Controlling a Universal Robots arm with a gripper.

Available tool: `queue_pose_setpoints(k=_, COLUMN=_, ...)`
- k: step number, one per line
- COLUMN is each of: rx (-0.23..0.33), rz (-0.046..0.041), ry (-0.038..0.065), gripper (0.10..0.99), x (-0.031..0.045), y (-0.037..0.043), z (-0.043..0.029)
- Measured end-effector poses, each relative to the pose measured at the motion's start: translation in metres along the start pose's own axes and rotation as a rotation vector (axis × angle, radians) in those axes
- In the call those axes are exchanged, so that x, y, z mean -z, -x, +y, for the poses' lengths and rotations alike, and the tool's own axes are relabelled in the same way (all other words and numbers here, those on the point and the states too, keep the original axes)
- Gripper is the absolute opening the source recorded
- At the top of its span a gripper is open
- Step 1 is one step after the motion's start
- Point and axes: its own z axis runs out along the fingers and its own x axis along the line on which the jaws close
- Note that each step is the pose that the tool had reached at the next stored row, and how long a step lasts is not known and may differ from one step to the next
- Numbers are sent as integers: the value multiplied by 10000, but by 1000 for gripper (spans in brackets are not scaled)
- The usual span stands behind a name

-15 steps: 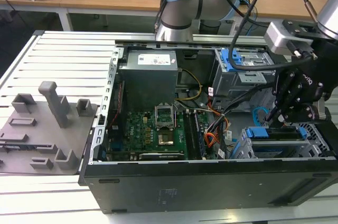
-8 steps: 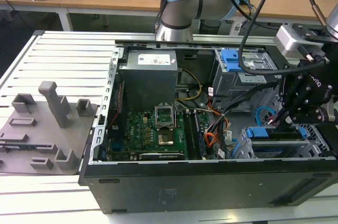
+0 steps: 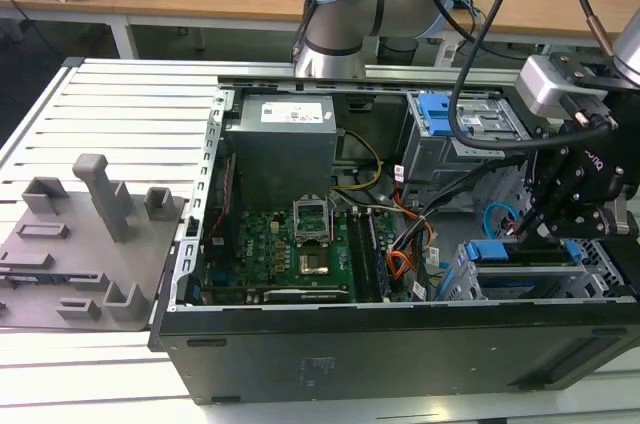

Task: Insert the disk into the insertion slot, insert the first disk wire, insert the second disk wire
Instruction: 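Insert the second disk wire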

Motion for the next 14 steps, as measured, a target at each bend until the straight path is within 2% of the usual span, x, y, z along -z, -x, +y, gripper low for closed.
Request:
queue_pose_setpoints(k=9, rx=56, rz=0, ry=-1, gripper=165, x=-25, y=-5, z=-2)
queue_pose_setpoints(k=10, rx=57, rz=-1, ry=-2, gripper=176, x=-25, y=-5, z=-2)
queue_pose_setpoints(k=11, rx=57, rz=0, ry=-1, gripper=239, x=-25, y=-5, z=-2)
queue_pose_setpoints(k=12, rx=57, rz=0, ry=-1, gripper=239, x=-25, y=-5, z=-2)
queue_pose_setpoints(k=14, rx=57, rz=0, ry=-1, gripper=239, x=35, y=-7, z=2)
